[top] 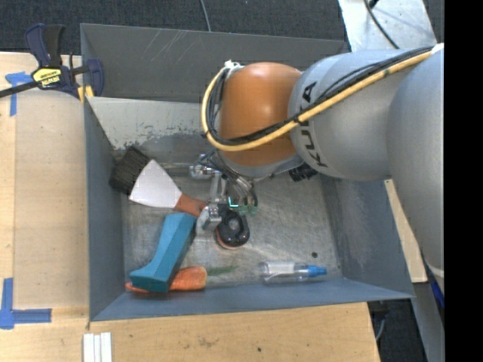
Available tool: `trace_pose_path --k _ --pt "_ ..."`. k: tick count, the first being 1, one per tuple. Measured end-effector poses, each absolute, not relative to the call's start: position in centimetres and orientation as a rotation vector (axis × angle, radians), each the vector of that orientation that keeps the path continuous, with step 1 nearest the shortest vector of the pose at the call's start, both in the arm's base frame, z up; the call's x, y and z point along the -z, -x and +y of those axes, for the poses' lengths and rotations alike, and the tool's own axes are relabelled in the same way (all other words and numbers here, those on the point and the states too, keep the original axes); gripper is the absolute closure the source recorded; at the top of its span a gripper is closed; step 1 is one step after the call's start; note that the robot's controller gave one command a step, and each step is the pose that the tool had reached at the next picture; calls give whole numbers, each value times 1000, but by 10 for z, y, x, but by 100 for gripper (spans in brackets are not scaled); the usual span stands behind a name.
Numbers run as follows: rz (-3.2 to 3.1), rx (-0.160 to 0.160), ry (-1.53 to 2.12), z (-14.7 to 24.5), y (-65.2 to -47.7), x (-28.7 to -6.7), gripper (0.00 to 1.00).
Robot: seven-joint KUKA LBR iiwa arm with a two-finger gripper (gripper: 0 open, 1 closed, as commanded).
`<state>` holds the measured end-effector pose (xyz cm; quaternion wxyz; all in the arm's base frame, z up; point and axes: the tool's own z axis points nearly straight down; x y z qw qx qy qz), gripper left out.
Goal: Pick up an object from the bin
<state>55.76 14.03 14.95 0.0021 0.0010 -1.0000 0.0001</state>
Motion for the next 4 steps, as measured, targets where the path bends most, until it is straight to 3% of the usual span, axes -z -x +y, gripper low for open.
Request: trace_pose_path --k 1,2,3,4 --pt "-3144 2 -1 140 -560 -153 0" --pt "-3145 5 -58 130 -591 -78 100" --pt "-3145 5 -57 130 -591 -78 100" --pt "-3133 2 -323 156 -567 -236 100"
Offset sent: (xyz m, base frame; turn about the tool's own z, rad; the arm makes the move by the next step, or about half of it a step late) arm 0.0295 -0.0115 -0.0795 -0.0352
